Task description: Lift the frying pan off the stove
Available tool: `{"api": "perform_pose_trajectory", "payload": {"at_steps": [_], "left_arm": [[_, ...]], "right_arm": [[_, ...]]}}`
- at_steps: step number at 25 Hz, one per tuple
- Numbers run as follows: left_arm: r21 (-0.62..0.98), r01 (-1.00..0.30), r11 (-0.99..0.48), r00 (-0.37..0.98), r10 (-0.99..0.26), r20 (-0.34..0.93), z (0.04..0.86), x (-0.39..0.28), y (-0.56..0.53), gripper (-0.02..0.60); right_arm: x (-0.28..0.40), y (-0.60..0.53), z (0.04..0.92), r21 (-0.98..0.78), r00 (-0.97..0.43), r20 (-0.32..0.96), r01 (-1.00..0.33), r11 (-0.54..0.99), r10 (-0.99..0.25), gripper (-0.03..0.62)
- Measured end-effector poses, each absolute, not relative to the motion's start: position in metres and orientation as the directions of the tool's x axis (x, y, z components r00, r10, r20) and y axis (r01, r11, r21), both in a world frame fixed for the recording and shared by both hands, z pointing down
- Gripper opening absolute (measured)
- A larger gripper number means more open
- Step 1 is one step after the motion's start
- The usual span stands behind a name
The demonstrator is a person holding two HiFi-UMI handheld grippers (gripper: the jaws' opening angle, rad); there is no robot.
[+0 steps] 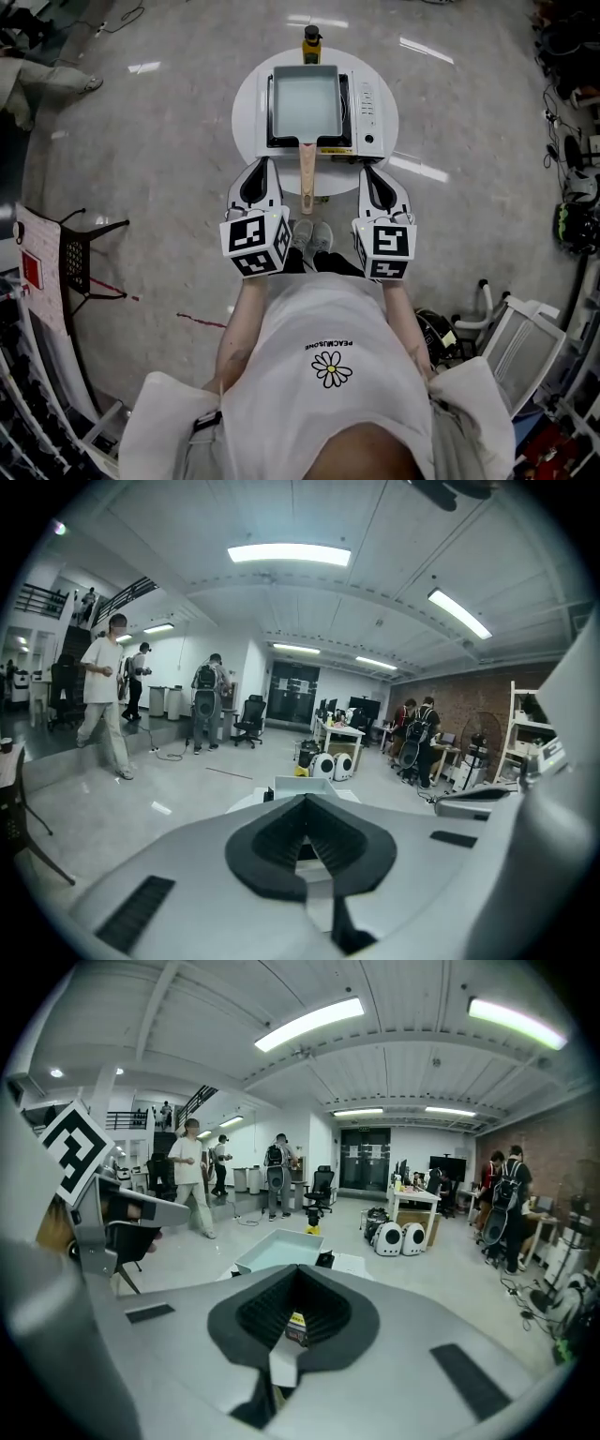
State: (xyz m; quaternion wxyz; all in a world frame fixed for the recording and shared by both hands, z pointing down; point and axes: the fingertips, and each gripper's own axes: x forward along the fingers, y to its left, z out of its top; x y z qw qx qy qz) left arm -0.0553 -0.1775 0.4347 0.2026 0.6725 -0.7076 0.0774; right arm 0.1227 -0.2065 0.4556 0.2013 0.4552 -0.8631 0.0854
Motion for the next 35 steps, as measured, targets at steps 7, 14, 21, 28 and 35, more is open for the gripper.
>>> {"api": "perform_pose_trajectory", "payload": {"at_steps": [7,14,21,28,35], "left_arm": [[0.192,-0.98,0.044,0.035,-0.919,0.392,0.432,-0.058,-0.189,0.007],[0.375,-0.927,0.016,0.154,-0.896,0.417,0.447,-0.062,-0.203,0.197],[0.627,-0.776,0.068,0.313,-0.822,0.476,0.498,-0.052,-0.209,0.289],[0.863,-0.471,0.183,0.527,-0.727,0.441,0.556,-0.024,-0.204,0.293],[0.967,-0.105,0.231,0.719,-0.654,0.234,0.57,0.01,-0.199,0.257]], "right_arm": [[0.125,-0.208,0.454,0.029,-0.474,0.419,-0.845,0.534,-0.774,0.003],[0.121,-0.206,0.454,0.02,-0.461,0.422,-0.856,0.517,-0.781,0.003],[0.129,-0.209,0.456,0.019,-0.434,0.429,-0.873,0.488,-0.792,0.003],[0.141,-0.205,0.455,0.001,-0.408,0.446,-0.89,0.456,-0.796,0.003],[0.157,-0.197,0.453,0.007,-0.368,0.464,-0.908,0.419,-0.806,0.003]]}}
